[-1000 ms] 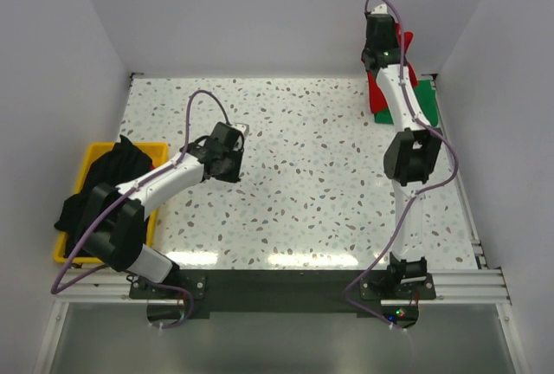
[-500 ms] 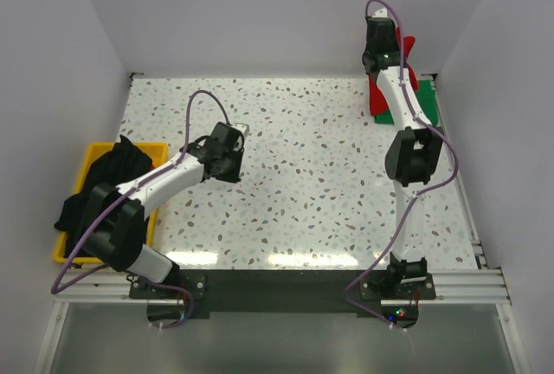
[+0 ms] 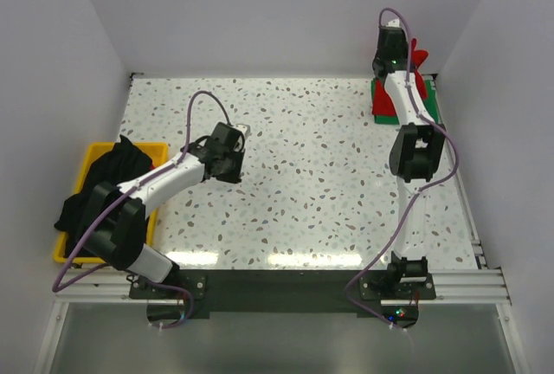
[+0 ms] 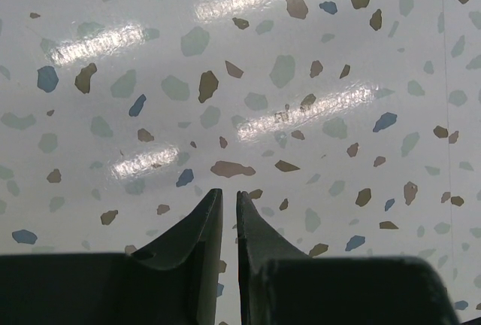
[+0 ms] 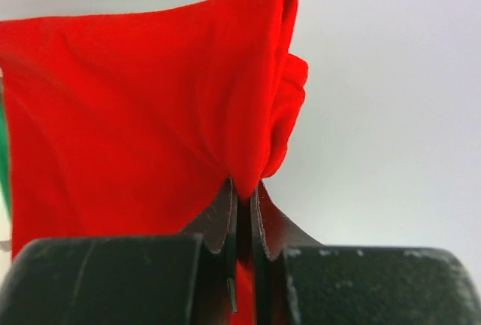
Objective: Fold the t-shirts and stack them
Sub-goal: Neatly place the folded tshirt to the corner, then reset both grippers
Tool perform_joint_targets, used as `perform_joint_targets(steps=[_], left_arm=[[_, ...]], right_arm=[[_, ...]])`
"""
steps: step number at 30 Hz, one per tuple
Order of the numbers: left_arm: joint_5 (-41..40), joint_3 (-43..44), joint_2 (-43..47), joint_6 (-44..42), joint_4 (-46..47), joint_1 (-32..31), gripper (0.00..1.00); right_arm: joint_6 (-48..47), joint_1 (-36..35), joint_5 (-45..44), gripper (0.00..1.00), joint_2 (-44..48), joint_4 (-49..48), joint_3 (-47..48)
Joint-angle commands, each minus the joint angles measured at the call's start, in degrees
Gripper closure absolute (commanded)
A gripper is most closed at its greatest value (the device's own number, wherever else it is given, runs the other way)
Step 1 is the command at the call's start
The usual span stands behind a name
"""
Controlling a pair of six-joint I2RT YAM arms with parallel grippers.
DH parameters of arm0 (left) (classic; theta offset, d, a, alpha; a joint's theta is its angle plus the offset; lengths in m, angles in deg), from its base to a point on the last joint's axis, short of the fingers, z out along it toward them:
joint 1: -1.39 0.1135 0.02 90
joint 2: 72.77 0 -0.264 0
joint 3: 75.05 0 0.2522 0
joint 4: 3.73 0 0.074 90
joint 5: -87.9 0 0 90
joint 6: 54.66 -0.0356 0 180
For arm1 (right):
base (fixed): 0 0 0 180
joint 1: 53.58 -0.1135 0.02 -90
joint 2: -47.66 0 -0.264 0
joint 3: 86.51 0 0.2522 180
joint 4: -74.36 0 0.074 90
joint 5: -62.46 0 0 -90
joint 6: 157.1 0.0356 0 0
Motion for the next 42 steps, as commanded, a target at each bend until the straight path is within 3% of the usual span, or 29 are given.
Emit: perform_joint_targets(steps=[1, 2, 3, 5, 6, 9, 16, 23, 29, 30, 32, 38, 42], left_arm=[[1.01, 0.4, -0.67, -1.15, 1.77, 0.34, 0.83], [1.01, 0.31, -0.75, -1.23, 1.68, 0.25, 0.83], [1.1, 0.4, -0.75, -1.23, 1.68, 0.34, 0.83], [1.1, 0.4, -0.75, -1.15, 1.68, 0.34, 0.83], [1.1, 0.4, -0.75, -1.23, 1.77, 0.34, 0.83], [1.19, 0.4, -0.58, -1.15, 1.68, 0.34, 0.83], [0.4, 0.66, 0.83, -1.32, 1.59, 0.34, 0.82], [0.13, 0.92, 3.28, -1.15, 1.51, 0.34, 0.82], [-1.27, 0.75, 6.62, -1.14, 1.33, 0.34, 0.81], [-2.06, 0.66, 7.5, -1.15, 1.33, 0.34, 0.81], [-2.41, 0.84, 8.03, -1.15, 1.24, 0.34, 0.81], [-3.12, 1.1, 9.96, -1.23, 1.16, 0.43, 0.8], [-3.82, 1.19, 10.23, -1.23, 0.8, 0.6, 0.8]], right_arm=[[-1.11, 0.92, -1.38, 1.0, -1.27, -4.5, 0.53], [-1.11, 1.09, -1.64, 0.99, -2.23, -4.59, 0.62], [-1.11, 1.18, -2.34, 0.88, -2.59, -4.93, 0.62], [-0.85, 1.36, -2.87, 0.57, -3.12, -5.47, 0.53], [-0.5, 1.36, -2.87, 0.31, -3.12, -5.2, 1.14], [2.83, 1.27, -1.65, 0.01, -2.42, -2.66, 2.28], [10.73, -1.71, -0.24, 0.01, 2.41, 3.32, 0.89], [24.71, -7.16, 4.93, 0.01, 15.32, 7.19, -13.07], [36.05, -13.48, 12.42, 0.01, 29.03, 4.3, -32.75], [38.5, -15.32, 13.38, 0.01, 32.27, 3.07, -40.78], [40.01, -17.44, 14.62, 0.01, 35.87, 1.57, -43.39], [46.07, -27.89, 17.52, 0.01, 49.67, -3.35, -65.78], [49.94, -30.46, 22.17, 0.01, 56.36, -5.55, -75.21]])
